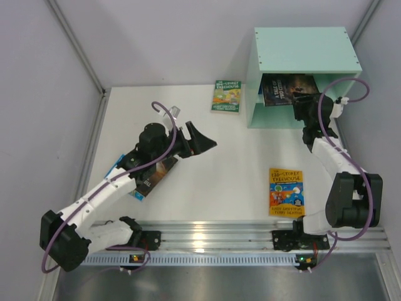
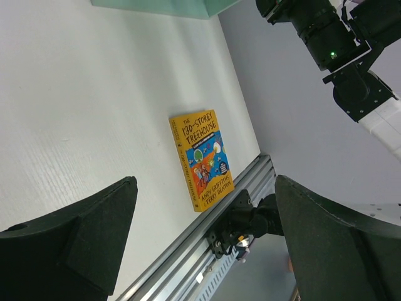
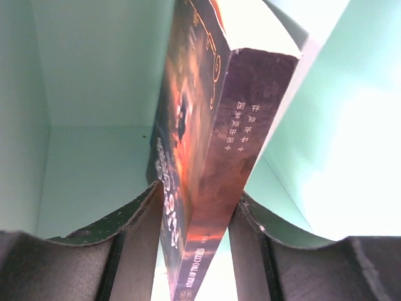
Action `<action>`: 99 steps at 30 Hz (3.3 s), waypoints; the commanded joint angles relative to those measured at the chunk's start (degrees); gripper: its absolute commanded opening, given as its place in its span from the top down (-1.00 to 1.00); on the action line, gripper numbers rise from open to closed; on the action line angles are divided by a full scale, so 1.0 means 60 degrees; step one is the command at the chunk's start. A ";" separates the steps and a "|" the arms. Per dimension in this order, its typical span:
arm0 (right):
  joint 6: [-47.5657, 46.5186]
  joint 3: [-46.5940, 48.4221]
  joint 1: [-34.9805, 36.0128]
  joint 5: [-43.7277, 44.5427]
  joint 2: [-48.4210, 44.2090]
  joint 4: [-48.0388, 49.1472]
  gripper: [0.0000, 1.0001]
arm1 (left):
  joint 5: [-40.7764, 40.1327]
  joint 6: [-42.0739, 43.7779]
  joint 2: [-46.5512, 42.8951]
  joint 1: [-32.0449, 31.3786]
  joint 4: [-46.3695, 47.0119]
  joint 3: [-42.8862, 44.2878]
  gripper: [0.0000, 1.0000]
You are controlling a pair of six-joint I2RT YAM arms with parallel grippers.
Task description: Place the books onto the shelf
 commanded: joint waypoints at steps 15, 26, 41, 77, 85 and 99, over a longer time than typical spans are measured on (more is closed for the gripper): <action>0.0800 0.0636 0.0088 -0.0285 0.0235 0.2001 1.00 | -0.0074 -0.0251 -0.0474 0.0033 0.0659 -0.0159 -0.90; 0.1401 0.0959 0.0205 -0.0095 0.1070 0.2763 1.00 | -0.0089 -0.0192 -0.0327 0.0033 0.0688 -0.0070 -0.90; 0.1401 0.1618 0.0630 -0.0182 0.1686 0.2530 1.00 | -0.0118 -0.0163 -0.0283 0.0048 0.0688 -0.0041 -0.89; 0.0200 0.3112 0.0396 -0.1296 0.0954 -0.2612 0.17 | -0.0352 -0.0309 -0.1045 0.0048 0.0248 -0.0246 -0.88; 0.0331 0.3098 0.0396 -0.1384 0.1114 -0.2349 0.31 | -0.0352 -0.0339 -0.1059 0.0048 0.0263 -0.0290 -0.87; 0.0829 0.2761 0.0571 -0.1253 0.1466 -0.1294 0.83 | -0.0352 -0.0397 -0.1089 0.0048 0.0322 -0.0290 -0.87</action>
